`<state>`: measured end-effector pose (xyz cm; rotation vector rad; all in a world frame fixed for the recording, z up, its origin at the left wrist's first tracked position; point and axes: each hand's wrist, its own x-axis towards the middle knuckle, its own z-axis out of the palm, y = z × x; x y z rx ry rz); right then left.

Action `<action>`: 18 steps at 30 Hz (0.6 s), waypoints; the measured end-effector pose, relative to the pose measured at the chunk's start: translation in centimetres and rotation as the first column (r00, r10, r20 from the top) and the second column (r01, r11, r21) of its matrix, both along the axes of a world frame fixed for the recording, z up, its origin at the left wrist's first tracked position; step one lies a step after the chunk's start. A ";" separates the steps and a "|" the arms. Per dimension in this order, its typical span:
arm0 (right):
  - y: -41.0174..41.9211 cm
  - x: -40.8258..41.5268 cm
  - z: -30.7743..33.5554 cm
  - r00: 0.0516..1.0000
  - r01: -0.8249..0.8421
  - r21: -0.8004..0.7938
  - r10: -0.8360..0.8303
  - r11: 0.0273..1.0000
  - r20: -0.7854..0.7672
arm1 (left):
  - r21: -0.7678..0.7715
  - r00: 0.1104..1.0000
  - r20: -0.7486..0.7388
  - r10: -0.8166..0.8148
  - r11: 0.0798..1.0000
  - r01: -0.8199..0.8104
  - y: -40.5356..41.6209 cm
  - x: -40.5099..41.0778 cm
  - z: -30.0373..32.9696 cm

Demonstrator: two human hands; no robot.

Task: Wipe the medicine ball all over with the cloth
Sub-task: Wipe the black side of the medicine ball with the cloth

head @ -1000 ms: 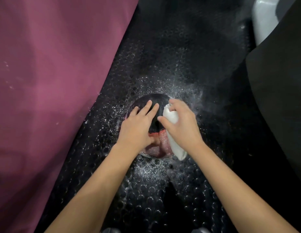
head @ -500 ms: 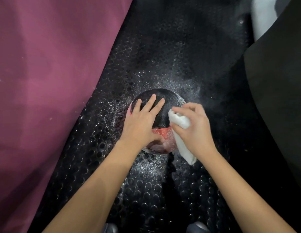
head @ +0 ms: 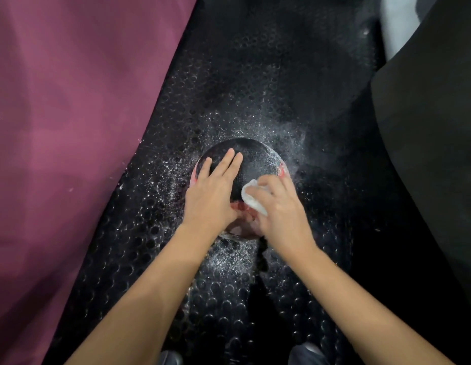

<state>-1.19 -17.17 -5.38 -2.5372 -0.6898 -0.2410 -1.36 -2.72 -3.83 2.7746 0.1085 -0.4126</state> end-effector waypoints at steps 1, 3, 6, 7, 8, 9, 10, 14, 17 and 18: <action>-0.4 0.4 -0.2 1.000 0.013 0.009 -0.013 1.000 0.003 | -0.003 1.000 -0.005 -0.002 1.000 0.002 -0.1 -0.1 0.1; -0.5 1.0 -0.3 0.993 0.111 0.064 -0.109 0.992 -0.036 | -0.006 1.000 -0.011 -0.008 1.000 0.008 -0.3 -0.1 0.2; 0.2 0.1 -0.2 0.996 0.084 0.040 -0.082 0.996 -0.044 | 0.004 1.000 0.014 -0.007 1.000 0.007 0.0 0.2 -0.1; 0.1 -0.3 -0.3 1.000 0.018 0.006 -0.018 1.000 -0.011 | 0.006 1.000 0.018 -0.005 1.000 0.005 0.1 0.1 -0.2; -0.3 -0.2 -0.2 0.999 -0.024 -0.021 0.025 0.999 0.022 | 0.002 1.000 0.011 -0.003 1.000 0.003 0.1 0.0 -0.1; -0.8 0.2 -0.2 0.999 -0.020 -0.022 0.021 1.000 0.031 | -0.003 1.000 -0.003 -0.005 1.000 0.005 0.1 -0.1 -0.1; -1.1 0.7 -0.2 0.999 0.036 0.004 -0.036 0.999 0.014 | -0.006 1.000 -0.015 -0.009 1.000 0.009 0.0 -0.1 0.0; 0.1 0.2 -0.2 0.998 0.054 -0.002 -0.054 0.999 -0.026 | 0.006 1.000 0.012 -0.004 1.000 0.004 0.0 0.3 -0.1; -0.5 -0.3 -0.4 0.995 -0.087 -0.058 0.090 0.995 0.039 | 0.018 1.000 0.023 -0.008 1.000 0.007 0.0 0.0 -0.3; -1.0 0.1 -0.4 0.998 -0.052 -0.022 0.052 0.998 0.026 | 0.013 1.000 0.007 -0.008 1.000 0.008 -0.1 -0.1 -0.3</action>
